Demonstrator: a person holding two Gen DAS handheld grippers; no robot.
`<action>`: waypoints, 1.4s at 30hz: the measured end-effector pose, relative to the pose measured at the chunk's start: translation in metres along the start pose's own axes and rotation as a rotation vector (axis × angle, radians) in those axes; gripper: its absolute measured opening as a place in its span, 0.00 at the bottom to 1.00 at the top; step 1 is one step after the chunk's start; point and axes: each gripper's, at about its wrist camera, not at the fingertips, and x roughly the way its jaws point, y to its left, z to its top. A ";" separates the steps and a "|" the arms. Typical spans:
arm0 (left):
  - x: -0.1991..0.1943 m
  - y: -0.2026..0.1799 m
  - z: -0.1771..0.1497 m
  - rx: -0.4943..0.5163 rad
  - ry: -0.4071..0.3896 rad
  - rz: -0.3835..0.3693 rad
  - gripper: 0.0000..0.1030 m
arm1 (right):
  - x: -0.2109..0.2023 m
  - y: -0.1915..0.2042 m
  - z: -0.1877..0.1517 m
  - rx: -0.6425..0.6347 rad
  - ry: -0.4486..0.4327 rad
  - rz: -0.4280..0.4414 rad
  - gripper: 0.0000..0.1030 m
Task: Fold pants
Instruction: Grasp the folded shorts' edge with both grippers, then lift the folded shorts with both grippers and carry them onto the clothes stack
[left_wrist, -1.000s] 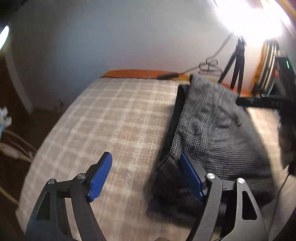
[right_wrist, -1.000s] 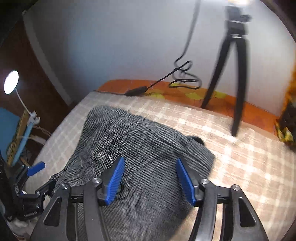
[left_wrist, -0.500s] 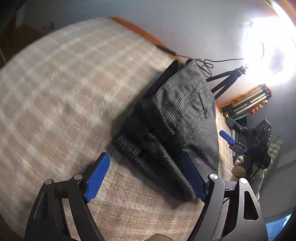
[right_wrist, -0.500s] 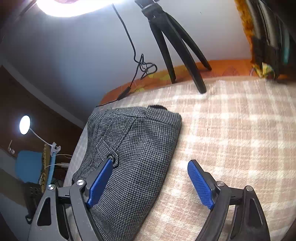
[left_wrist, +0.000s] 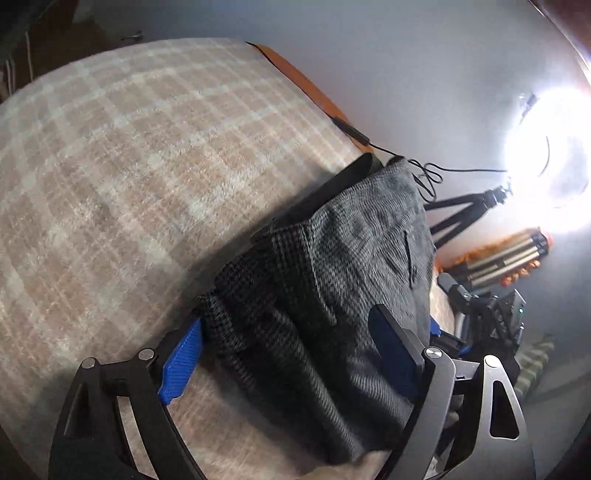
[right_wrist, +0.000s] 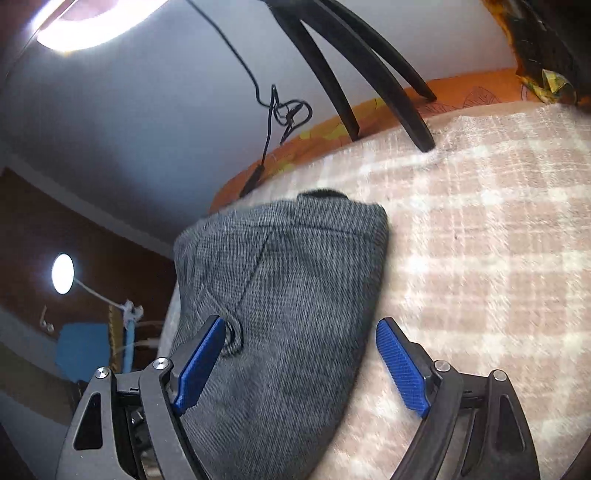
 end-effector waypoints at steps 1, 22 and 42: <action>0.001 0.001 0.001 -0.015 -0.010 0.001 0.83 | 0.002 -0.001 0.002 0.018 -0.002 0.019 0.84; -0.001 -0.039 -0.005 0.220 -0.249 0.160 0.42 | -0.014 0.052 0.001 -0.238 -0.061 -0.184 0.15; -0.034 -0.090 -0.030 0.397 -0.283 0.039 0.35 | -0.096 0.120 -0.014 -0.496 -0.187 -0.288 0.12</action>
